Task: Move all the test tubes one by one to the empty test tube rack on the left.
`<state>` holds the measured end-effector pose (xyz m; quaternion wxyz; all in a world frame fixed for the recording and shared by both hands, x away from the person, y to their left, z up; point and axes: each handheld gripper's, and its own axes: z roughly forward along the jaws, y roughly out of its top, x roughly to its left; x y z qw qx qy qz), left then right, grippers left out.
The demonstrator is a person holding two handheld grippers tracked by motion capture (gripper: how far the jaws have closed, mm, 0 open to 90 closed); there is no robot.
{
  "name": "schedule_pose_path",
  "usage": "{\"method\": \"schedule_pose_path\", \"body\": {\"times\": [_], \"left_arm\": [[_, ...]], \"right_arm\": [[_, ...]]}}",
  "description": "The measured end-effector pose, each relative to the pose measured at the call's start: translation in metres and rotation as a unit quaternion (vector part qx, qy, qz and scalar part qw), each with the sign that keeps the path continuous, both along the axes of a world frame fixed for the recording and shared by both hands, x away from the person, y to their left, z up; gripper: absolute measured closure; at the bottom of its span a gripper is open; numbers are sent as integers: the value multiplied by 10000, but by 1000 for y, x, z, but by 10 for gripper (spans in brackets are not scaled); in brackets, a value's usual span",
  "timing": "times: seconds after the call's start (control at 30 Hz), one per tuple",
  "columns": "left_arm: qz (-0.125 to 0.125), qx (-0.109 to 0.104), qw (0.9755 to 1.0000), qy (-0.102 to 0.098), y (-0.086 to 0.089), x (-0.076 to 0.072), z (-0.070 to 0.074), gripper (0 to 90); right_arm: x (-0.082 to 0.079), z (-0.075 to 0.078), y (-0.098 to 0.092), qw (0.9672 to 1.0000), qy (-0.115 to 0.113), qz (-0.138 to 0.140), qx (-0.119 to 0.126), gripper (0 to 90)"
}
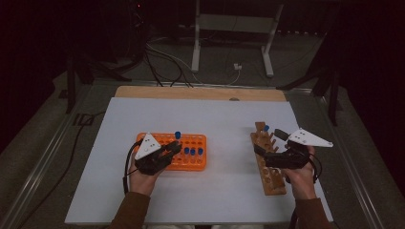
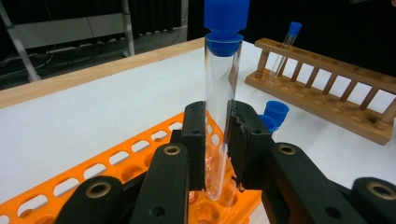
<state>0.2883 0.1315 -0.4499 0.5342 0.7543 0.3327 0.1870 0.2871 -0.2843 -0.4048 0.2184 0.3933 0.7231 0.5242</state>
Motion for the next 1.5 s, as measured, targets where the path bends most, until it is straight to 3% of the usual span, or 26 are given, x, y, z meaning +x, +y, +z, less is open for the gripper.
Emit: {"method": "schedule_pose_path", "body": {"times": [1.13,1.5], "left_arm": [[7,199,9995,257,-2,1,-23,779],[-5,425,9983,410,-3,0,-31,779]], "right_arm": [[-2,-3,-6,10000,19,-39,68,11],[-2,-3,-5,10000,22,-17,76,12]]}}
